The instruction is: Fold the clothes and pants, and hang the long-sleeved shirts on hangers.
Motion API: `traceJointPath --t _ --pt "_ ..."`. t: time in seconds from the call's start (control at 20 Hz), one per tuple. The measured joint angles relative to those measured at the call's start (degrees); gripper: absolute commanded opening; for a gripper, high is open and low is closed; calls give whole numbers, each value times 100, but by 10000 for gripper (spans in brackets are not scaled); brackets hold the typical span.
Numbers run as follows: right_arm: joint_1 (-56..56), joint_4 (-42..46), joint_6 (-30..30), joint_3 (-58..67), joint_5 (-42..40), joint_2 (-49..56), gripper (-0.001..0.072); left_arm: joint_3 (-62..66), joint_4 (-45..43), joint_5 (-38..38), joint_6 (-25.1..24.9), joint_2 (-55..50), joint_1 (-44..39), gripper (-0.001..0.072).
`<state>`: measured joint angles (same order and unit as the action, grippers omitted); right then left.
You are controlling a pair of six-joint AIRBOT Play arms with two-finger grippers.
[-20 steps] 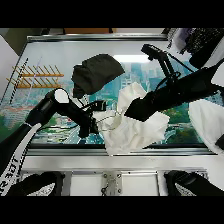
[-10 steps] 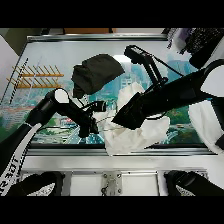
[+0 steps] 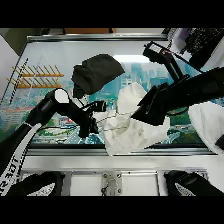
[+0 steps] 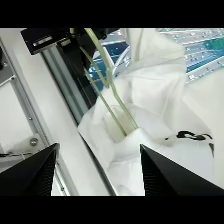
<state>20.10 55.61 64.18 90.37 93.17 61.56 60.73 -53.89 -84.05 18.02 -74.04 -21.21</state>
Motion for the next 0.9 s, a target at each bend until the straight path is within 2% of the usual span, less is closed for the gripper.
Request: traceJointPath --t 0.2,0.55,0.7,0.9 --pt "-1172 -837 -1062 -437 240 -7 555 0 2 -35 0 0 0 13" --pt "-3963 -2651 -3641 -2149 901 -7 555 0 2 -39 0 0 0 13" --pt "-4826 -3040 -4651 -2953 1025 4 554 0 7 -48 0 0 0 13" --pt "-5414 -3241 -5427 -3794 1130 127 554 0 7 -48 0 0 0 13"
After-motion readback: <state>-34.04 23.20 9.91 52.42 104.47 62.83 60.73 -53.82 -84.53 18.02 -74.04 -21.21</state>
